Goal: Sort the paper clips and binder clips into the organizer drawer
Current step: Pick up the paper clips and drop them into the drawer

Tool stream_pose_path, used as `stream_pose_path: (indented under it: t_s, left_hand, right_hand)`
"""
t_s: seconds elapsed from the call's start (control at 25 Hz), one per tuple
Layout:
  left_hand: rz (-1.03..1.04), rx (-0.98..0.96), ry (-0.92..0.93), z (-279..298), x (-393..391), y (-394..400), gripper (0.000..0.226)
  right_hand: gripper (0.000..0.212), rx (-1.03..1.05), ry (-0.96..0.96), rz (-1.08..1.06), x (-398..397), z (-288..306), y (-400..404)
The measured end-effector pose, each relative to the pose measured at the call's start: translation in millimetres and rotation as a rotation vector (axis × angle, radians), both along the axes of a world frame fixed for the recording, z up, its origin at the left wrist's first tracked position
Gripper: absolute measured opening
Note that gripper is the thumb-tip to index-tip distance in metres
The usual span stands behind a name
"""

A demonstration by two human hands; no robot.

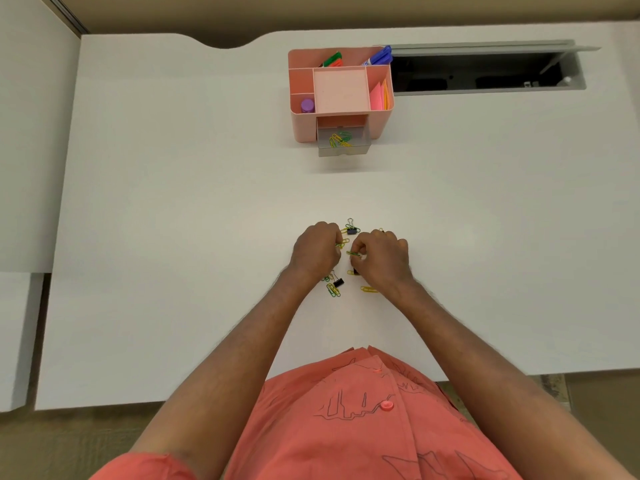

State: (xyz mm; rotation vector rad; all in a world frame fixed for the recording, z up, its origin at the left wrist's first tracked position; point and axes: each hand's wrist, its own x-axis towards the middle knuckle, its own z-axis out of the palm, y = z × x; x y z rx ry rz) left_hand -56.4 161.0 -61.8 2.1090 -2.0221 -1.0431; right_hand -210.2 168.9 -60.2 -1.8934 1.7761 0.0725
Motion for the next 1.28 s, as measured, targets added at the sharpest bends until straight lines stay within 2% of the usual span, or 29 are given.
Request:
stream_pose_path:
  t_s: [0.2, 0.44, 0.6, 0.76, 0.88, 1.0, 1.12, 1.28]
  left_hand:
    - [0.055, -0.002, 0.100, -1, 5, 0, 0.016]
    - [0.321, 0.051, 0.424, 2, 20, -2, 0.014]
    - [0.484, -0.016, 0.629, 19, 27, -9, 0.011]
    - [0.520, -0.202, 0.708, 46, 30, -37, 0.010]
    - [0.499, -0.321, 0.669, 63, 31, -67, 0.013]
    - [0.453, -0.390, 0.546, 70, 32, -97, 0.007]
    - [0.403, -0.435, 0.384, 70, 31, -127, 0.009]
    - [0.357, -0.400, 0.175, 64, 24, -157, 0.011]
  right_hand:
    - [0.007, 0.004, -0.174, -0.088, -8, 4, -3]
    - [0.011, 0.049, -0.454, -0.296, -15, 25, -17]
    - [0.009, -0.121, -0.537, -0.265, -7, 56, -56]
    - [0.007, -0.358, -0.454, -0.151, 11, 78, -114]
    - [0.011, -0.471, -0.262, -0.050, 26, 76, -153]
    - [0.018, -0.449, -0.118, 0.026, 32, 65, -175]
    - [0.023, -0.448, -0.159, 0.040, 29, 57, -178]
    - [0.019, -0.501, -0.236, -0.009, 15, 51, -165]
